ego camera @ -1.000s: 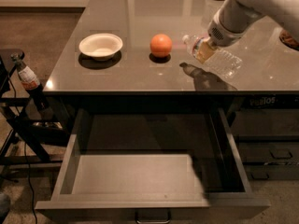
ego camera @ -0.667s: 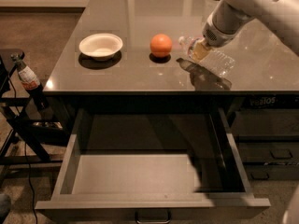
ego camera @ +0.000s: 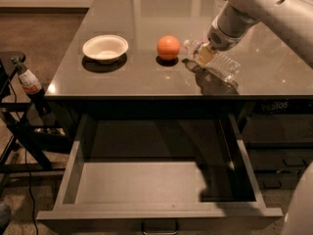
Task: Pick water bottle from top drawer and place on counter
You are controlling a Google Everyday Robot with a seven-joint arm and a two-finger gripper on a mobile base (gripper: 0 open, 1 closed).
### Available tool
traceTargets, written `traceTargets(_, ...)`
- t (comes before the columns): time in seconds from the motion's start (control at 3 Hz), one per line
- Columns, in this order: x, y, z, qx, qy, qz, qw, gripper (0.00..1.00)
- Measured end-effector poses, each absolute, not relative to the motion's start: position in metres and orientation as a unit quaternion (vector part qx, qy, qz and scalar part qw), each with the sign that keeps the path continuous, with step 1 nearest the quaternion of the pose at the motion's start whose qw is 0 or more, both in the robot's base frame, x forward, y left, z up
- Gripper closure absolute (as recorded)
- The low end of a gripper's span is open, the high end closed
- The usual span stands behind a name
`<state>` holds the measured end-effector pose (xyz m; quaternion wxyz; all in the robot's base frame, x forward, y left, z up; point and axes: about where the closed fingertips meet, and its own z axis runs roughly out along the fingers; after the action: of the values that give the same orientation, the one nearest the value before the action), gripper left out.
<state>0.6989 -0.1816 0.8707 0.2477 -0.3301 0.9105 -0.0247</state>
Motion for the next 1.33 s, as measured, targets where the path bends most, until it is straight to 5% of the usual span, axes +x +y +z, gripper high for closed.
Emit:
traceTargets(1.0, 0.6989, -0.1815, 0.8707, -0.330, 0.911, -0.025, 0.248, 0.11)
traceTargets(1.33, 0.6989, -0.1814, 0.8703, -0.330, 0.911, -0.025, 0.247, 0.00)
